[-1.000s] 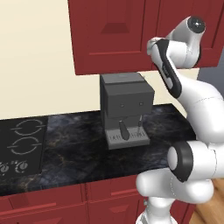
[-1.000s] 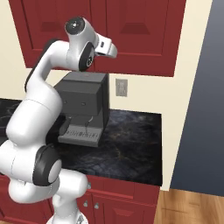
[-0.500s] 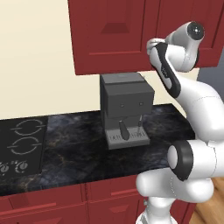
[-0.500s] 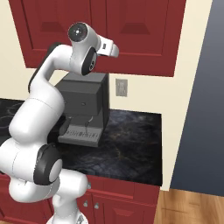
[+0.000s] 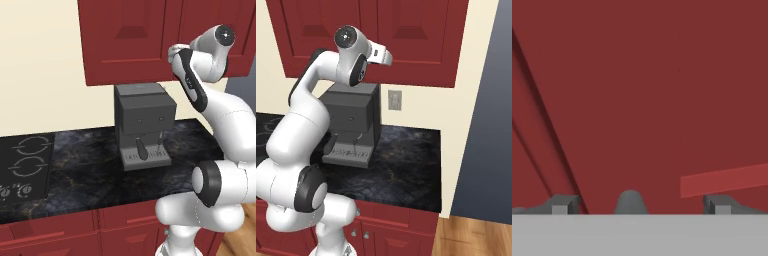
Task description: Open the cabinet. Pick the bar soap and place it next to the sink. Then close the cabinet.
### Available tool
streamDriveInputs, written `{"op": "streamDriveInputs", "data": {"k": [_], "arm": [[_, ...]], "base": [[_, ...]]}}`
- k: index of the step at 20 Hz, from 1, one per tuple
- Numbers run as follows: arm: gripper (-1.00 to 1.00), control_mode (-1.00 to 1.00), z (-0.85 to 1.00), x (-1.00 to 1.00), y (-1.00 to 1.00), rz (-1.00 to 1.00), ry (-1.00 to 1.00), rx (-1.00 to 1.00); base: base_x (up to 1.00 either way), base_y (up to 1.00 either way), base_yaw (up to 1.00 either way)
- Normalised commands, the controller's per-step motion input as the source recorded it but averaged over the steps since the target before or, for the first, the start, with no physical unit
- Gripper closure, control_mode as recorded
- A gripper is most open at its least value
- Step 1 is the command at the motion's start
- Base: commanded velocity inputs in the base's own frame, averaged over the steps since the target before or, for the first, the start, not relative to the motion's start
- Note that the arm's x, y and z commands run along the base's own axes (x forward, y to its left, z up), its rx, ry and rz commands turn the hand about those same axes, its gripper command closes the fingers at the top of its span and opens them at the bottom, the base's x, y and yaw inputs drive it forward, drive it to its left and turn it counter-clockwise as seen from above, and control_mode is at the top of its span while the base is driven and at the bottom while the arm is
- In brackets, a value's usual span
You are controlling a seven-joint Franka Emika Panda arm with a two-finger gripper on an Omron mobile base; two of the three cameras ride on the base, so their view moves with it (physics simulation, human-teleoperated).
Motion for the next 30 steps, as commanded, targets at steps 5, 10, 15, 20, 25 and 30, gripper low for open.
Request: {"op": "streamDriveInputs", "data": {"k": [5, 10, 15, 20, 25, 30], "arm": [[1.0, -1.0, 0.0, 0.0, 0.0, 0.0, 0.0, 0.0], [1.0, -1.0, 0.0, 0.0, 0.0, 0.0, 0.02, 0.0], [1.0, -1.0, 0.0, 0.0, 0.0, 0.0, 0.06, 0.0], [1.0, -1.0, -0.11, -0.01, -0.17, -0.02, 0.01, 0.0], [1.0, -1.0, -0.18, -0.14, -0.45, -0.01, 0.0, 0.0], [1.0, -1.0, -0.06, -0.45, -0.54, 0.0, 0.0, 0.0]], "base": [[0.0, 0.0, 0.0], [0.0, 0.0, 0.0], [0.0, 0.0, 0.0], [0.0, 0.0, 0.0], [0.0, 0.0, 0.0], [0.0, 0.0, 0.0]]}}
